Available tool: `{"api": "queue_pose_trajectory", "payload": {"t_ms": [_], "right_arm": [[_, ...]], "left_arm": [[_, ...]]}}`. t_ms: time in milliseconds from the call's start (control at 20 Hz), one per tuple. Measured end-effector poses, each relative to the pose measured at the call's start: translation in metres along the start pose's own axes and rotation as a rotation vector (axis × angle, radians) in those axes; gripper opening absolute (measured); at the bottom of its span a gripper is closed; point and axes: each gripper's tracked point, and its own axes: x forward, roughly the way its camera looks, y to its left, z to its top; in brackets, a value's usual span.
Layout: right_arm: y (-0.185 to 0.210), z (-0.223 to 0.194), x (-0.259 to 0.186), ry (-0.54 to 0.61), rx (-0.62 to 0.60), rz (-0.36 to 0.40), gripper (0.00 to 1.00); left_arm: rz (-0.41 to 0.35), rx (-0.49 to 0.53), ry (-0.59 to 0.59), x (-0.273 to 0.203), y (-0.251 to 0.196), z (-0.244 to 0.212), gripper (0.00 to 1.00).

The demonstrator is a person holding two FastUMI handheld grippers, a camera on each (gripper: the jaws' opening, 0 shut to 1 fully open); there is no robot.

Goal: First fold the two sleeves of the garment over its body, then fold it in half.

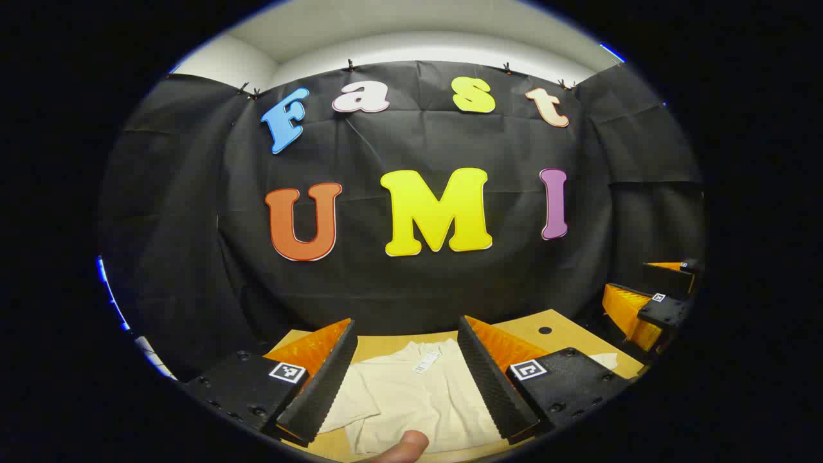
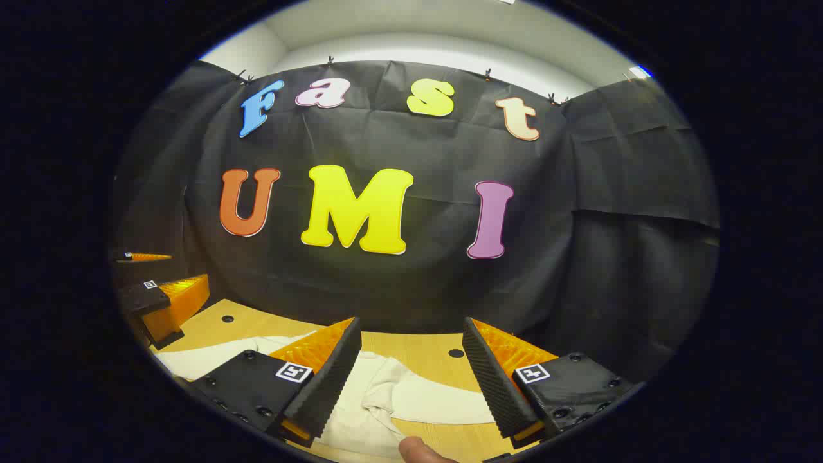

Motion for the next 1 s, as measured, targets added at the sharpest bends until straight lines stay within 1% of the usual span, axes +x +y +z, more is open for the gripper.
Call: {"api": "queue_pose_trajectory", "payload": {"t_ms": [350, 450, 750, 850, 1000], "right_arm": [[-0.01, -0.01, 0.01, 0.021, 0.005, -0.003, 0.98], [-0.016, -0.01, 0.009, 0.014, -0.011, -0.022, 0.98], [-0.027, -0.012, 0.013, 0.013, -0.009, -0.039, 0.98], [-0.035, -0.015, 0.016, 0.02, -0.006, -0.052, 0.98], [-0.06, -0.024, 0.026, 0.043, 0.008, -0.092, 0.98]], "left_arm": [[0.017, -0.004, 0.02, 0.004, -0.001, -0.007, 0.99], [0.02, -0.004, 0.025, 0.004, -0.001, -0.008, 0.99], [0.036, -0.012, 0.031, 0.003, 0.005, -0.013, 0.99], [0.041, -0.006, 0.029, 0.003, 0.006, -0.012, 0.99], [0.059, 0.0, 0.022, 0.003, 0.008, -0.01, 0.99]]}}
